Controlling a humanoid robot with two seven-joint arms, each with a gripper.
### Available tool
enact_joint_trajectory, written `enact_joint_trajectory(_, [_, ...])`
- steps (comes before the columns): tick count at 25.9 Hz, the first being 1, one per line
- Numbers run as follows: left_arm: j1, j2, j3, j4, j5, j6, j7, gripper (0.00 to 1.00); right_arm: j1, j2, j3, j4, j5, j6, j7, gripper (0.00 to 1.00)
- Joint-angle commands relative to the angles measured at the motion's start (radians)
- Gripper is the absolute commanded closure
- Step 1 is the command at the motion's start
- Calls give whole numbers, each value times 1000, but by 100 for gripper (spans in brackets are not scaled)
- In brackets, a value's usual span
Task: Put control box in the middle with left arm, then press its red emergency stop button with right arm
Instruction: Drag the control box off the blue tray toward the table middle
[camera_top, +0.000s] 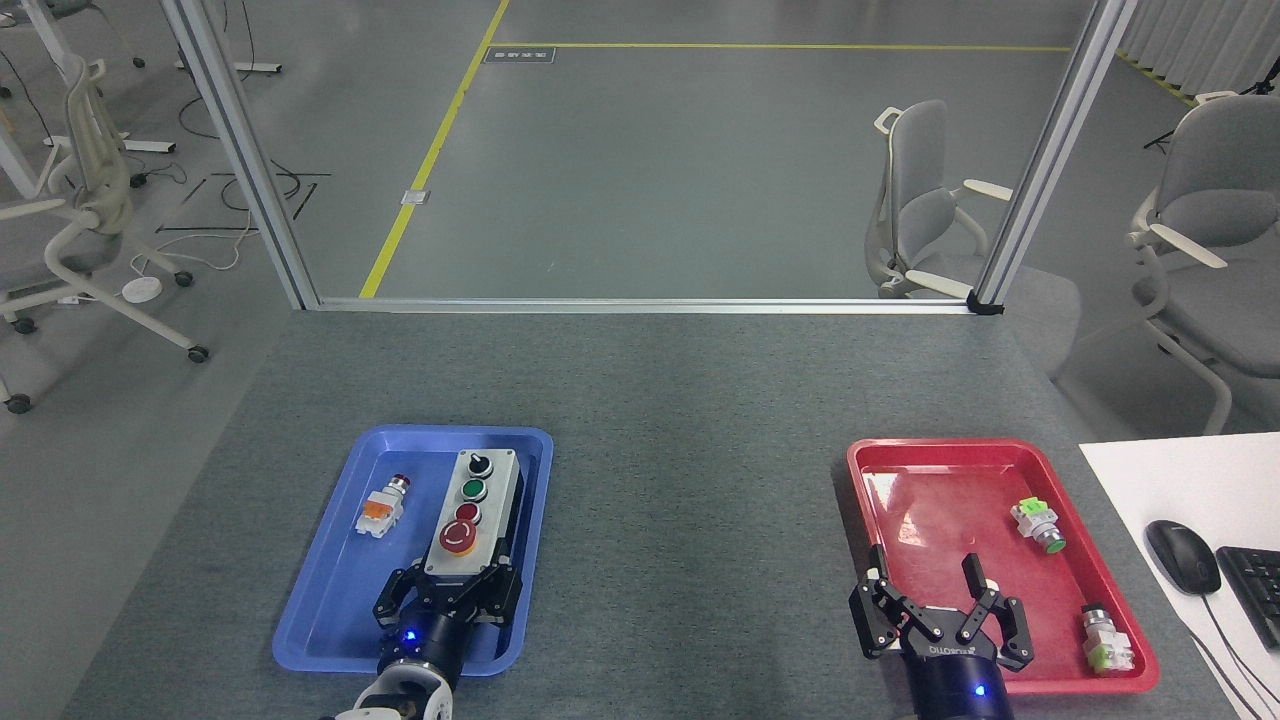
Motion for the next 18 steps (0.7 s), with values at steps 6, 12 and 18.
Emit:
enact_joint_trajectory(6, [26,69,-1,-266,198,-77,6,100,12,-8,6,-19,-7,0,4,1])
enact_joint_trajectory(12, [15,-8,-123,-281,183,-80,4,100,16,-30,8,-23,-7,3,4,1])
enact_joint_trajectory(18, [-51,-103,-295,-149,146,-20,3,100,13,-30,10,-28,-4,3,4,1])
